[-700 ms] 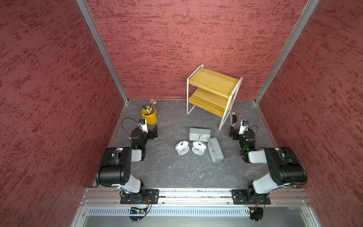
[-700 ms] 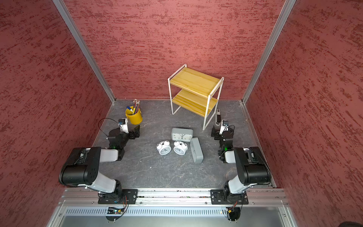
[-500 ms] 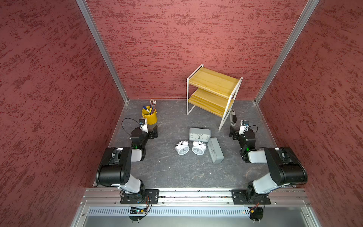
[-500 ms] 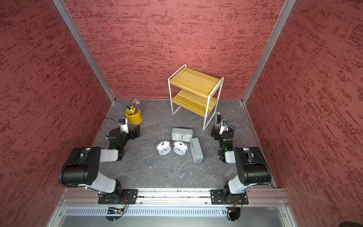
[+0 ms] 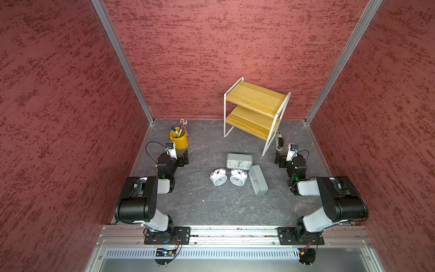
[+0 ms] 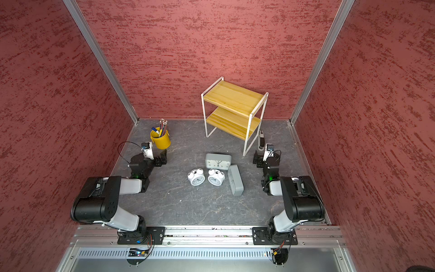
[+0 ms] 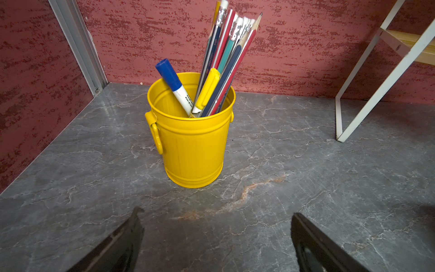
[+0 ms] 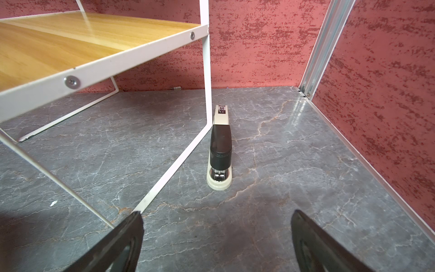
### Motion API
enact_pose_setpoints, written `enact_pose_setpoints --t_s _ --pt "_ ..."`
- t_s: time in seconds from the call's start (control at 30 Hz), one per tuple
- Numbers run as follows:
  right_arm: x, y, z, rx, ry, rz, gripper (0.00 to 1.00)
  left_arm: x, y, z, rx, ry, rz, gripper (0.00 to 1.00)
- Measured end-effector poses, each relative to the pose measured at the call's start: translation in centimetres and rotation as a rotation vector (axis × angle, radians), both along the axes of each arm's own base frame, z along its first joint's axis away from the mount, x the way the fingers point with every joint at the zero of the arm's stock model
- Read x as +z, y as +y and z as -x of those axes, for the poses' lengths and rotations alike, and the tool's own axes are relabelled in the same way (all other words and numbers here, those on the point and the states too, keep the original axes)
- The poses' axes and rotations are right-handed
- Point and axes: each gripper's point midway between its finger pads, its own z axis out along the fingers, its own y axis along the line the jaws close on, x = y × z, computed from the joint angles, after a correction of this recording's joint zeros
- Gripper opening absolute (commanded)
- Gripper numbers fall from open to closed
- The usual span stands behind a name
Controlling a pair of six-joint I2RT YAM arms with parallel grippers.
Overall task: Place the alarm clocks on the shelf by style
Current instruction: Adjust the shelf at the center of the board.
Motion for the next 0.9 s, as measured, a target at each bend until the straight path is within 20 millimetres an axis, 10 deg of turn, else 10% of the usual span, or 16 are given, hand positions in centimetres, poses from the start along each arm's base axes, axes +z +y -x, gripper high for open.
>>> enact_pose_setpoints --t_s 0.43,0.7,0.9 --pt "1.7 -0.9 0.6 -0.057 -0.018 -0.005 0.99 1.7 0.5 1.2 0.034 -0.045 -0.002 1.00" --pt "8.6 -1.4 2.0 -0.089 -0.123 -0.063 0.99 6.4 0.5 1.7 0.061 -0.104 0.001 1.00" --pt "12.6 1.2 1.7 0.040 -0.105 -0.159 0.99 11.3 -3.8 -0.4 -0.059 -0.111 0.035 1.00"
